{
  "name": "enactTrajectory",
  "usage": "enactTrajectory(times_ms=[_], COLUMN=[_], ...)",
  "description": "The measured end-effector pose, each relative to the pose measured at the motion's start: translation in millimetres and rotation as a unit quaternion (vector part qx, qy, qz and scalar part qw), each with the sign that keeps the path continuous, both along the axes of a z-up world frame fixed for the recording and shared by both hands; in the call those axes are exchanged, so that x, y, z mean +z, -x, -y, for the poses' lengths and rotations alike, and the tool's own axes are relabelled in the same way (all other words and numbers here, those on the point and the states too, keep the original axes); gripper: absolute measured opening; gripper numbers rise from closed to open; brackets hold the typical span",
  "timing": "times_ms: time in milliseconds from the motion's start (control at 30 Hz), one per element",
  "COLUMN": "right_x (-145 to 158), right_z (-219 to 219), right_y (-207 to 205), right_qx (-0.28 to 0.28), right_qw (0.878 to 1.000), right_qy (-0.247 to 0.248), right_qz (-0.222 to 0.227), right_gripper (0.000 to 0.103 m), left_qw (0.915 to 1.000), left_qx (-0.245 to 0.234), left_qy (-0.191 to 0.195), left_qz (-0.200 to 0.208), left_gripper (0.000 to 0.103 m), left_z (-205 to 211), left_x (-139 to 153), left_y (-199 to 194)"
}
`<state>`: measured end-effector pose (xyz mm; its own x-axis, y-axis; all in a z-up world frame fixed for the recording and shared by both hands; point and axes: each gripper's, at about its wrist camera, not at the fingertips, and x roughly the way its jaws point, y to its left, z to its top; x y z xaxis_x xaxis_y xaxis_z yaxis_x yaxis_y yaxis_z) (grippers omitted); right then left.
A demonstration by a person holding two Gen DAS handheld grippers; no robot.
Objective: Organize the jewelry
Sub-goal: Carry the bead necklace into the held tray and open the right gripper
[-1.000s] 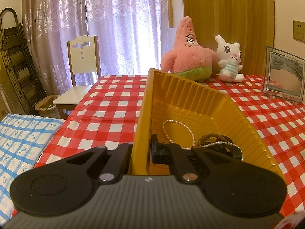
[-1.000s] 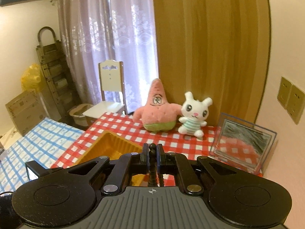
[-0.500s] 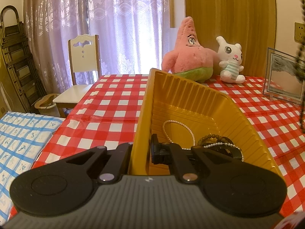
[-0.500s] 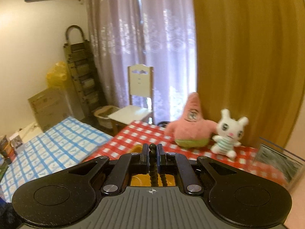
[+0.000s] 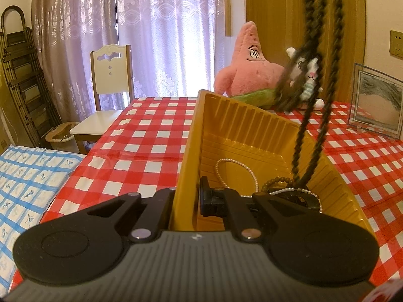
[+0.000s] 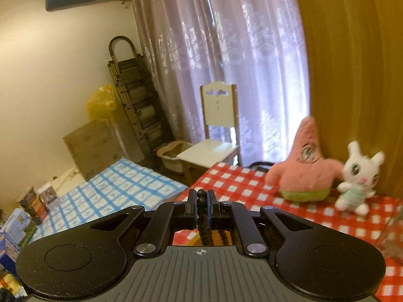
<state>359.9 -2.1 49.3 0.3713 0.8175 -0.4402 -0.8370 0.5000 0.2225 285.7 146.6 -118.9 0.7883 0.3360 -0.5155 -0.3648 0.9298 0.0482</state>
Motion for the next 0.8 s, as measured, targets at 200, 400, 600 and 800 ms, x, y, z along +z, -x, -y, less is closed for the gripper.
enactTrajectory(times_ms=[200,400,600,800], right_x=[-49.4,-96.9,-116.3,-115.4], right_z=[-11.7,-5.7,2.6,-5.4], right_y=[-16.2,-30.1,-37.4,-34.2], right_qx=[-0.007,-0.034,-0.056,-0.039], right_qw=[0.998,0.993,0.990,0.994], right_qy=[0.031,0.064,0.081,0.054], right_qz=[-0.055,-0.095,-0.103,-0.089], right_gripper=[0.007,0.007,0.007,0.007], left_qw=[1.0000,1.0000,1.0000,1.0000], left_qx=[-0.001,-0.003,-0.003,-0.003], left_qy=[0.003,0.005,0.005,0.005], left_qz=[0.000,0.000,-0.001,-0.001], left_gripper=[0.006,0.006,0.006,0.006], left_z=[-1.9,-3.7,-4.3,-5.6], left_x=[-0.7,0.4,0.5,0.5], left_y=[1.9,1.8,1.3,1.4])
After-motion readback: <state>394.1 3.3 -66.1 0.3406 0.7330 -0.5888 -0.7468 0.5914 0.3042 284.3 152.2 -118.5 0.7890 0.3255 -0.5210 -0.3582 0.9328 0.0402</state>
